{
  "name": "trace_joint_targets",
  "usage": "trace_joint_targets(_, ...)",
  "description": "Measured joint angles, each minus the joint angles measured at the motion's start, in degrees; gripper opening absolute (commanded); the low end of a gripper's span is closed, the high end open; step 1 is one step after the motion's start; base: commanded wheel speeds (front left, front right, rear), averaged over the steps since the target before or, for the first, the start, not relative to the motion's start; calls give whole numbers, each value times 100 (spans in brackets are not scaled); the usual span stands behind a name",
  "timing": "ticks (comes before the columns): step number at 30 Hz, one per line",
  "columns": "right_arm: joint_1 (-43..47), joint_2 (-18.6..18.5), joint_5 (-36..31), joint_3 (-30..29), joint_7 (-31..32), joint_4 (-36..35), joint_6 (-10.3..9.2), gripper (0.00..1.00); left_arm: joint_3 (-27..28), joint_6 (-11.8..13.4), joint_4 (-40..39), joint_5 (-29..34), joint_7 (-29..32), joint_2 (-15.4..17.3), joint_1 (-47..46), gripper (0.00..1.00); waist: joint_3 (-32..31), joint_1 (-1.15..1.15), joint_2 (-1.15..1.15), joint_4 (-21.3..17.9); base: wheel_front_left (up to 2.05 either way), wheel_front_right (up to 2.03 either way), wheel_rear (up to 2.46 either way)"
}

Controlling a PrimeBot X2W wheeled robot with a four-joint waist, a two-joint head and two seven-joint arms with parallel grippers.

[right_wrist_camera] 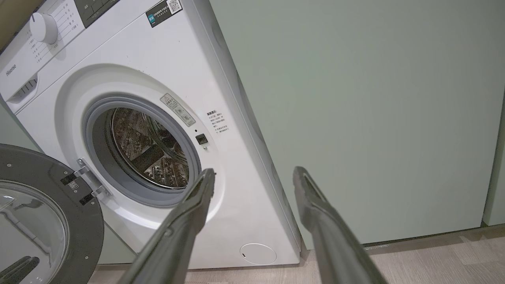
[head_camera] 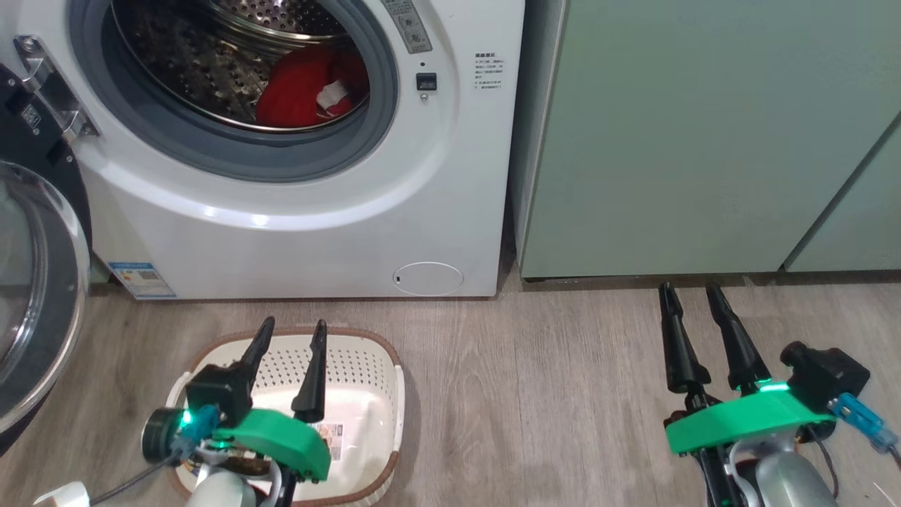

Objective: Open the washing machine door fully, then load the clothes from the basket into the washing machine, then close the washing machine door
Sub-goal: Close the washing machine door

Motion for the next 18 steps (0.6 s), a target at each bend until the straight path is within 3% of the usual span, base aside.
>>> trace_joint_targets(18,1,0,-1,31,0,9,0,100,71,99,-83,33,0,0,11,100,-86,0,0,75,0,0,0)
